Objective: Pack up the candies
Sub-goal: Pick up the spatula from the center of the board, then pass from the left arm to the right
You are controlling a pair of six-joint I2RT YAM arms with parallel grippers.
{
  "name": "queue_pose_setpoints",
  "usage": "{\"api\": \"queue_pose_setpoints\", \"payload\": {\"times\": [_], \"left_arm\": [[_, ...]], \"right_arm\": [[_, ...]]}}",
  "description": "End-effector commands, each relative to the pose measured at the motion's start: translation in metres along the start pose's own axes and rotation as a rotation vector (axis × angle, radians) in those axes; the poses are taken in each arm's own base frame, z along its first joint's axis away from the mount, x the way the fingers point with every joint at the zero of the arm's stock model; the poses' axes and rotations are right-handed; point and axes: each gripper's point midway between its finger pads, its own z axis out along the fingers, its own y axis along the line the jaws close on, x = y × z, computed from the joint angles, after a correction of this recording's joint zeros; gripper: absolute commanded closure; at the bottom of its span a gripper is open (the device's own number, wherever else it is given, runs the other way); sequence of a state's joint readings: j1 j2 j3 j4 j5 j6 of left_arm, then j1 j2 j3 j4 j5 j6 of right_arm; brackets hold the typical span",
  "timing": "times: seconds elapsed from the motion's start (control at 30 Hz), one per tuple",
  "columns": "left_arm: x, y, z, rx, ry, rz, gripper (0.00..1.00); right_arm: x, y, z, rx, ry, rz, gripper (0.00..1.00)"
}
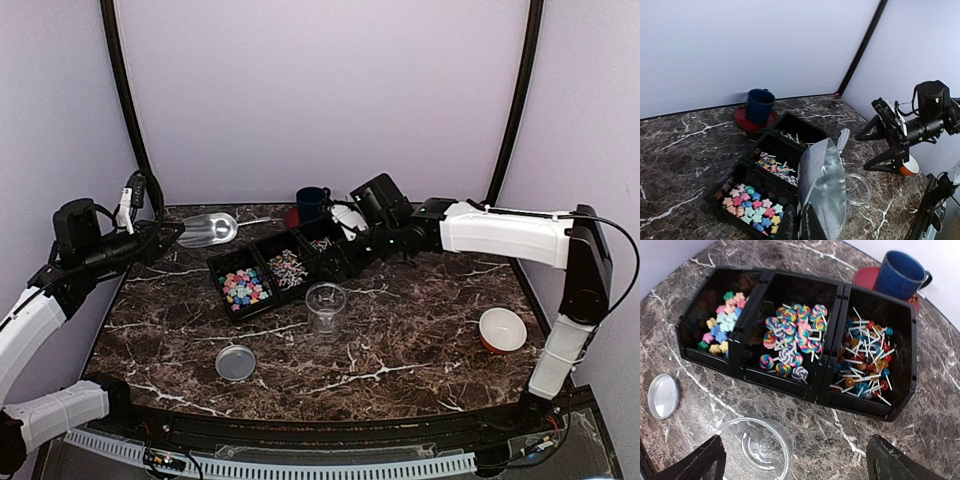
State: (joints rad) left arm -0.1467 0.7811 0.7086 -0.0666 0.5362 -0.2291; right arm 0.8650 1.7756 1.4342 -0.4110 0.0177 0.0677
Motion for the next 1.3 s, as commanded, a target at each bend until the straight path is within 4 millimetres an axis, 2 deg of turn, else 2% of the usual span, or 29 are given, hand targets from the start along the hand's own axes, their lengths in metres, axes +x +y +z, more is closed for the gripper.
{"api": "queue_pose_setpoints", "payload": {"times": [0.0, 0.07, 0.13, 0.3, 0.4, 0.5, 0.63, 0.77, 0.97, 1.27], "left_arm": [[-0.001, -0.039, -0.003, 0.195, -0.024, 0.105, 1.00], [0.003, -0.046, -0.002, 0.240, -0.004, 0.104, 1.00], [0.007, -0.058, -0.001, 0.312, 0.020, 0.096, 1.00], [0.012, -0.071, 0.003, 0.397, 0.067, 0.055, 1.00], [0.018, -0.078, 0.006, 0.452, 0.108, 0.028, 1.00], [0.021, -0.082, 0.009, 0.473, 0.122, 0.014, 1.00], [0.022, -0.081, 0.015, 0.462, 0.134, -0.018, 1.00], [0.024, -0.081, 0.024, 0.432, 0.153, -0.057, 1.00], [0.030, -0.084, 0.038, 0.414, 0.186, -0.119, 1.00], [0.044, -0.105, 0.055, 0.456, 0.244, -0.129, 1.00]], "right_arm": [[-0.041, 0.024, -0.045, -0.119, -0.222, -0.077, 0.02], [-0.039, 0.024, -0.050, -0.108, -0.258, -0.153, 0.02], [-0.043, 0.023, -0.063, -0.089, -0.316, -0.220, 0.02], [-0.040, 0.026, -0.075, -0.074, -0.386, -0.367, 0.02], [-0.026, 0.029, -0.072, -0.085, -0.377, -0.441, 0.02], [-0.016, 0.044, -0.076, -0.155, -0.395, -0.529, 0.05], [-0.009, 0.073, -0.099, -0.251, -0.515, -0.651, 0.07], [-0.018, 0.077, -0.110, -0.188, -0.595, -0.675, 0.09], [-0.026, 0.083, -0.102, -0.092, -0.583, -0.714, 0.15], [-0.021, 0.110, -0.078, -0.087, -0.517, -0.783, 0.26]]}}
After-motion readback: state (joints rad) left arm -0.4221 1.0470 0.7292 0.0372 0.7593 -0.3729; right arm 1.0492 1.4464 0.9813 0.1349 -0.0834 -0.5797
